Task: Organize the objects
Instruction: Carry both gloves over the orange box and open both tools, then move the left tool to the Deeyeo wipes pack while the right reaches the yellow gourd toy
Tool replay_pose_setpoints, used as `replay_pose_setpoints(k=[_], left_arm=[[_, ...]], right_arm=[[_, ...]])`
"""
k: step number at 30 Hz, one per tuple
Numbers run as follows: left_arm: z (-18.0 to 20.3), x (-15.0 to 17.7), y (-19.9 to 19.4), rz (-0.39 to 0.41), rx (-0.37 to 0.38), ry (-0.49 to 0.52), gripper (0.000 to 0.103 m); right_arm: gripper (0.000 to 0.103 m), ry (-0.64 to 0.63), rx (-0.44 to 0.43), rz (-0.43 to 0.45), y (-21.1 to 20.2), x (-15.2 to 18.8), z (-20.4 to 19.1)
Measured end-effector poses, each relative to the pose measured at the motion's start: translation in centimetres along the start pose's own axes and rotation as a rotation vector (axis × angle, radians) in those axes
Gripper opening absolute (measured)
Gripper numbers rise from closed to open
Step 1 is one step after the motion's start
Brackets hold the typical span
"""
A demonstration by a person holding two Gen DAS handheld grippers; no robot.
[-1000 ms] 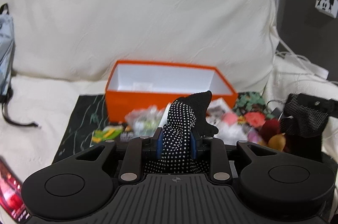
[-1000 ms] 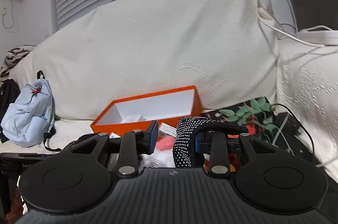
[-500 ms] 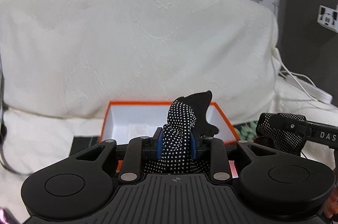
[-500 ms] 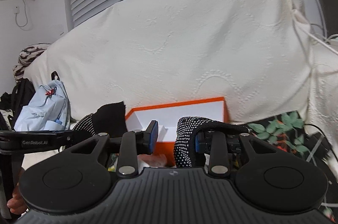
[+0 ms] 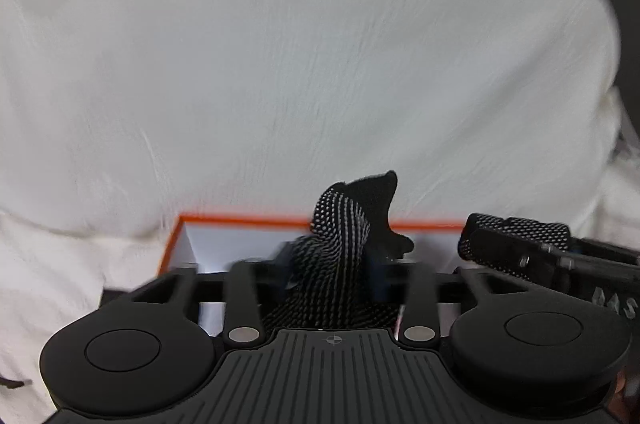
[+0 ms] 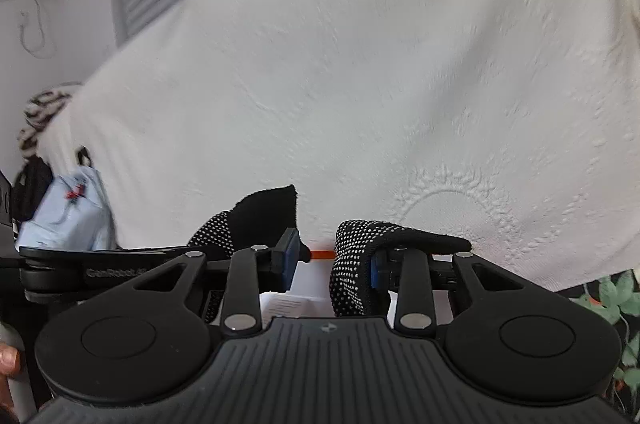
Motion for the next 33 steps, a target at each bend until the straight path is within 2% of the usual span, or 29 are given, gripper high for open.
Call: replay_pose_setpoints(k=[1,2,3,6,9,13,15,20,23,27,30,33], left_arm=[[0.0,0.3,0.8,-0.030,-0.009,-0.007,0.103],[-0.2,0.7,1.4,-0.053,-0.007,-0.018,0.103],[-0.3,1.2,1.4,-0.061,0.006,-0.023,0.103],[-0.6,2.4,-0.1,-0.062,0.002,-0.023,0.103],[-1.2,2.7,-2.5,-0.040,0.011,-0.034,0.103],[-1.1,5.1,-6.9,-0.019,0.018,-0.057,0.103],[-0.8,6.9,-8.6,-0.017,0.026,-0.068,0.103],[1.3,12.1,-11.2,-0.070,0.095,-0.070,0.103],[3.2,15.2,-11.9,-0.106,0.102,-0.035,0.103],[5.0,17.9,-12.8,-0.147,0.147,-0.007,0.103],[6.3,18.5,-13.1,-0.156,0.159,0.034,0.103],[7.2,18.3,-13.2,-0.157,0.180,0.061,0.103]], right_arm=[[0.051,-0.006,0.004,-0.030,1.3,0.2,0.3],[0.069,-0.016,0.007,-0.068,2.5,0.5,0.5],[0.077,-0.026,0.022,-0.113,3.7,1.0,0.9],[0.077,-0.041,0.071,-0.228,5.4,2.7,1.7],[0.081,-0.018,0.068,-0.268,4.1,4.1,2.6],[0.085,0.022,0.057,-0.265,0.5,4.6,3.2],[0.091,0.050,0.045,-0.254,-2.3,5.2,3.3],[0.096,0.112,0.063,-0.186,-9.7,7.5,4.3],[0.097,0.169,0.084,-0.148,-13.9,10.0,5.3],[0.096,0.247,0.118,-0.139,-16.7,12.8,6.6],[0.095,0.254,0.146,-0.150,-17.5,14.7,6.6],[0.089,0.242,0.183,-0.188,-16.7,15.7,6.5]])
Point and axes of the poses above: each gripper's, at about its wrist camera, not at the fingertips, and y roughly the way its jaws point, z to its right, x to its underside, the point moved 1 cm from there along y, roughly the way its jaws point, and after that the axes turned 4 degrees about y, right-handed, at the moved point
